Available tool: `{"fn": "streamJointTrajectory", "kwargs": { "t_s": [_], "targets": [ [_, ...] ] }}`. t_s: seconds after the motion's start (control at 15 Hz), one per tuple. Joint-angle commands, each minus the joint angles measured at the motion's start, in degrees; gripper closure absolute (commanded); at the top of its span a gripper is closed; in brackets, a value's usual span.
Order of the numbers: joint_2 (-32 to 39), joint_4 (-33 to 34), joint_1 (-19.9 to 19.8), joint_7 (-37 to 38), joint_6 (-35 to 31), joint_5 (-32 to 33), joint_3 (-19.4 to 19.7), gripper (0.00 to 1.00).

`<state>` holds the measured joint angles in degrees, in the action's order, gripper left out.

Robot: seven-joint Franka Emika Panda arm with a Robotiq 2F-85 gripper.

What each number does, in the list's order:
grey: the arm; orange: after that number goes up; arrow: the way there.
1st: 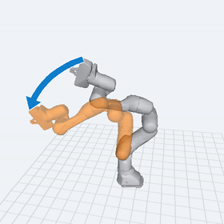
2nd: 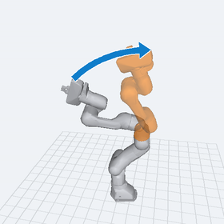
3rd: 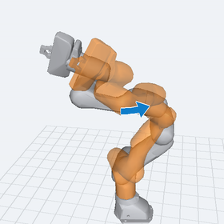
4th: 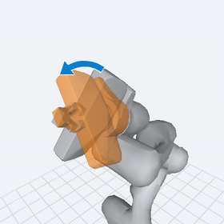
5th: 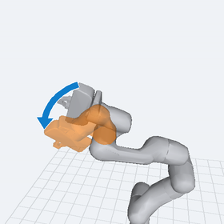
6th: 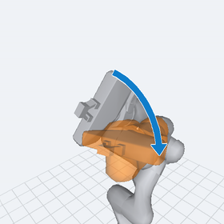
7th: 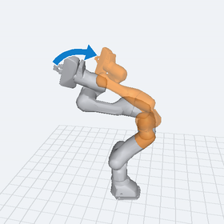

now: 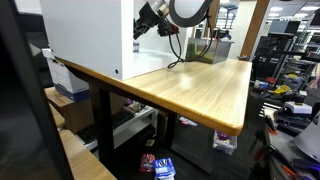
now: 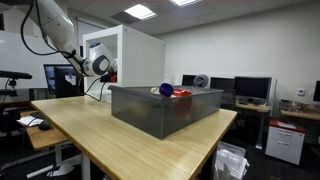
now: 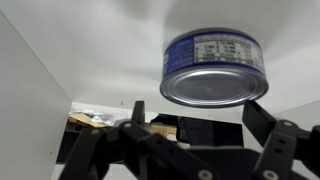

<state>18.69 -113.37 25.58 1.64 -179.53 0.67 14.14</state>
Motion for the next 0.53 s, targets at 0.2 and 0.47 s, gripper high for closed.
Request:
{"fn": "streamJointTrajectory", "kwargs": {
  "t_s": [0.2,0.47],
  "targets": [
    [0.1,0.0,-0.7,-0.6,1.4,-0.4,-0.9,0.00],
    [0.0,0.4,-0.8,-0.8,1.3,-0.3,-1.7,0.00]
  ]
}}
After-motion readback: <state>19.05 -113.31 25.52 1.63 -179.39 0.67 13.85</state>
